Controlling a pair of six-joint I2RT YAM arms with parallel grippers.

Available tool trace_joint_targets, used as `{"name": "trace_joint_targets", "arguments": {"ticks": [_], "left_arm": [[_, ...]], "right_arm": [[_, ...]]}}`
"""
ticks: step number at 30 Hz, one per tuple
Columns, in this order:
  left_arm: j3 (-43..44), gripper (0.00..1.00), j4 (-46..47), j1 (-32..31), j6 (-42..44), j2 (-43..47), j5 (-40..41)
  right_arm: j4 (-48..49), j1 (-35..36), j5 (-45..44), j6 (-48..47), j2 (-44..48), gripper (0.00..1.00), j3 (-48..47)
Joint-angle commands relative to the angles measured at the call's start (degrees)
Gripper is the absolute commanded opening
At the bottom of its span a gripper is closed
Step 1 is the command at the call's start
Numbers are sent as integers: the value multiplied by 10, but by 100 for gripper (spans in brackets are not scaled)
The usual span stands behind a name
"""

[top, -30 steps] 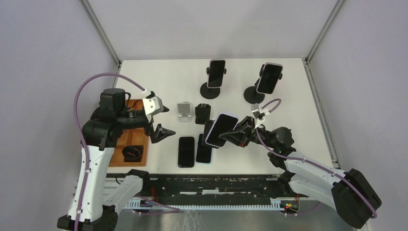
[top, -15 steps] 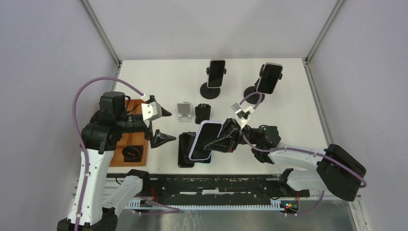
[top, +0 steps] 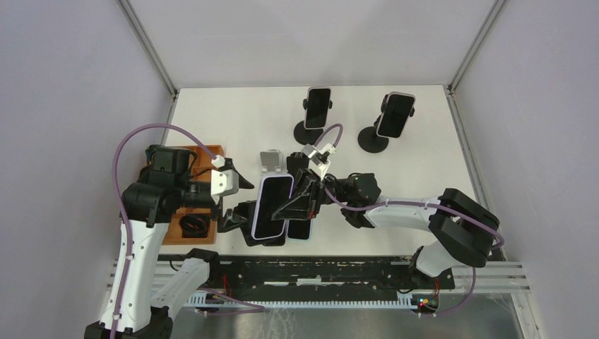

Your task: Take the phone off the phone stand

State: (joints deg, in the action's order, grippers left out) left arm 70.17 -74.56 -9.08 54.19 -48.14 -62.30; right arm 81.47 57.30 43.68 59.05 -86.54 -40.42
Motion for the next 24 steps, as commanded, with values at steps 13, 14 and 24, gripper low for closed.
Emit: {"name": "trace_joint_targets", "arguments": {"ticks": [13,14,24], "left_arm": [[0,47,-1,0,95,13,-22],[-2,42,-1,0,99,16,-22],[-4,2,-25,0,168,31,-13]], "right_arm": [[161,28,-6,26,-22,0,-69],[152,27,-8,25,-23,0,-70],[-84,15,-53,-44,9,15,-107]]}}
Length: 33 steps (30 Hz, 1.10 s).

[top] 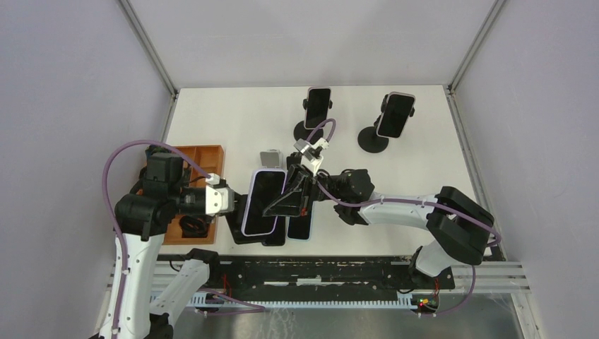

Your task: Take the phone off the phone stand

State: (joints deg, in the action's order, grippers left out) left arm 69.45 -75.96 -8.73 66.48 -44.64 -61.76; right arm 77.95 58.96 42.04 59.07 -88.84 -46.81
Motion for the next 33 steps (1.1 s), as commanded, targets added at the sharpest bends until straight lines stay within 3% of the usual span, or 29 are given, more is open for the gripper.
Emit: {"name": "trace_joint_targets", "arguments": {"ticks": [1,6,13,16,19,22,27,30,33], "left_arm": [[5,2,-17,-3,52,-6,-16],[14,2,-44,-3,69,-14,-22],[26,2,-69,-3,83,-23,-30],[28,2,-80,-3,89,-24,-29],[29,2,-80,-3,92,-22,-25],[33,2,-79,-3,98,-24,-19],[29,2,-69,-3,110,-20,-3],[25,2,-54,-3,114,-12,9],[25,2,-42,-3,115,-7,8]], "right_arm": [[-68,-4,-46,-51,39,22,-43],[-126,-12,-98,-68,61,42,-41],[-159,-22,-149,-80,84,50,-38],[-164,-32,-170,-76,99,44,-29],[-156,-38,-173,-56,104,25,-27],[-149,-42,-162,-38,108,14,-29],[-179,-71,-136,-23,145,3,-26],[-237,-102,-102,-31,185,0,-17],[-391,-137,-67,-82,226,0,-19]]}}
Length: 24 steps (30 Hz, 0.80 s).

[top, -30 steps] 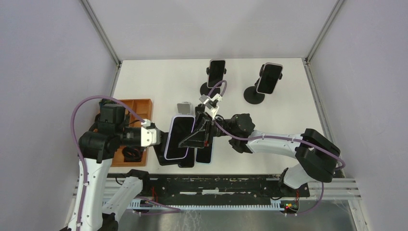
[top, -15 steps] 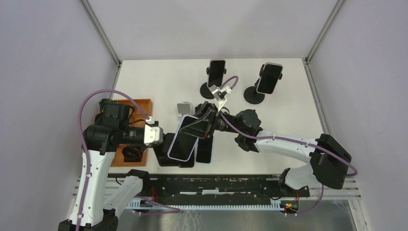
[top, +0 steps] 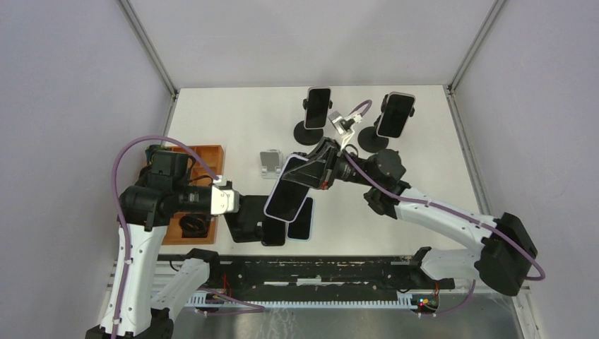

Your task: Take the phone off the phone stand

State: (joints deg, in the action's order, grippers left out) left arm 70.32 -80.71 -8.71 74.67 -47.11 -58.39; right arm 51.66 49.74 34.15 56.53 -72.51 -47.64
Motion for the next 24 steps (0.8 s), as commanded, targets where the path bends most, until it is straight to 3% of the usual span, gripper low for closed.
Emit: {"name": "trace_joint_targets", "arguments": {"ticks": [1,5,11,18,24], "left_arm": [[17,2,7,-3,34,18,-27],[17,2,23,-3,32,21,-34],[23,2,31,-3,31,25,-48],[24,2,34,-3,25,29,-43],[17,2,34,-3,18,32,-49]], "right_arm": [[-186,-53,19,-74,71,0,-11],[-407,-87,15,-160,90,0,21],[-602,-112,-29,-259,84,0,59],[-668,-112,-69,-317,74,0,66],[-627,-116,-46,-311,2,0,84]]}}
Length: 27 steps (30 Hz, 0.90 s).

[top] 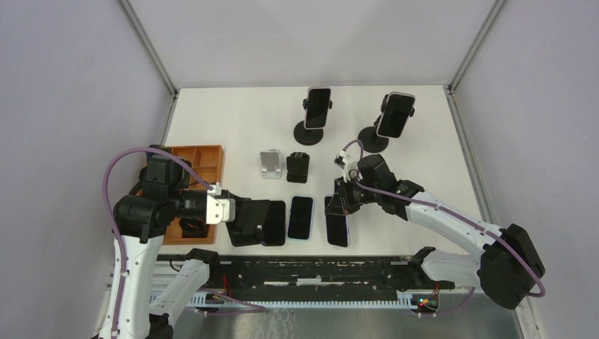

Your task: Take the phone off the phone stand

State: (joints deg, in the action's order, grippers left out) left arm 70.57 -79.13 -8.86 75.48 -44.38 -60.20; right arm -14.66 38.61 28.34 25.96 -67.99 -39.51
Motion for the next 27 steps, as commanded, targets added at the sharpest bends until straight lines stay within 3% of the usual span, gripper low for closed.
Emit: {"name": "trace_joint_targets", "arguments": {"ticks": [1,9,18,20,23,27], "left_arm": [[14,2,18,-2,8,6,-30],[13,2,18,-2,2,15,-23],[-5,2,18,-2,2,15,-40],[-5,2,18,-2,1,15,-39],[-5,2,18,-2,1,13,-40],[-4,2,18,-2,1,11,-40]], "right_arm": [[59,-7,21,7,-59,0,10],[191,-28,70,67,-165,0,24],[236,-53,69,95,-248,0,22],[233,-57,53,94,-259,11,20],[243,-58,36,97,-269,35,22],[259,-59,9,113,-275,50,30]]}}
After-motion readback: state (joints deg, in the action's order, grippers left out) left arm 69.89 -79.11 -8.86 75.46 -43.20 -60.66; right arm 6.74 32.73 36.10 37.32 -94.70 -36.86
